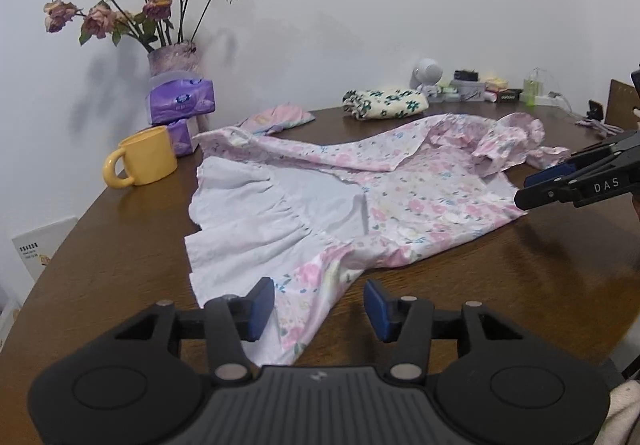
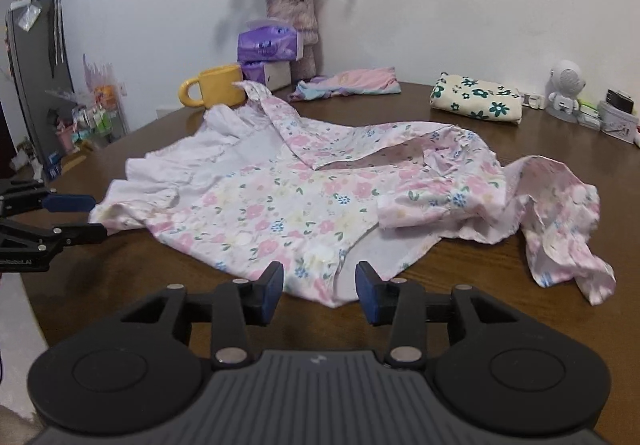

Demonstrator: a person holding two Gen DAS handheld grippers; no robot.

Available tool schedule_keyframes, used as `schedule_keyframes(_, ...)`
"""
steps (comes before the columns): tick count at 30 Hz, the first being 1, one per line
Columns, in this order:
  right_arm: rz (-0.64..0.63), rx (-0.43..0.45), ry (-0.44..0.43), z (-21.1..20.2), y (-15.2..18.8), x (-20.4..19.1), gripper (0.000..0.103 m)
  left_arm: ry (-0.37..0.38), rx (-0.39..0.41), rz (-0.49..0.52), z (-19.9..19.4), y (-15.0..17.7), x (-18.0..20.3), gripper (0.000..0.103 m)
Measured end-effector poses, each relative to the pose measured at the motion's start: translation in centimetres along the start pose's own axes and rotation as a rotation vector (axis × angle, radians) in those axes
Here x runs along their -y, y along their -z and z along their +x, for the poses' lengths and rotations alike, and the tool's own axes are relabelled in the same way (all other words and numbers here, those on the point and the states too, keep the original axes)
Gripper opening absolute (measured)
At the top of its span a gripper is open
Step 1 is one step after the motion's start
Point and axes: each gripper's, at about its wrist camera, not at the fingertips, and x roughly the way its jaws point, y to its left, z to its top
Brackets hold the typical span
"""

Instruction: Fold clothes

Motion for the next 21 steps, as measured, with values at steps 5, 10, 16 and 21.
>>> schedule_keyframes(5,0.046,-0.059,-0.018,1.7,-0.2,0.8,0.029,0.008,-0.021,0.004,1.0,0.2,-0.2,0.029)
schedule_keyframes(10,0.108,-0.072,-0.079,0.7,0.2,1.0,0.001,0.043,-0.027,-0.006,0.7,0.3,-0.7,0.003)
schedule_keyframes(16,0.125,-0.058,-0.136,-2.1,1.0,-0.2,0.001,0.071,-0.020,0.021,-1.9,1.0,-1.4,0.002)
schedule_keyframes(21,0.149,-0.063,-0.159,-4.2,2.5,-1.0,0.001,0.066,-0.043,0.026,-3.5,2.1,-1.9,0.002)
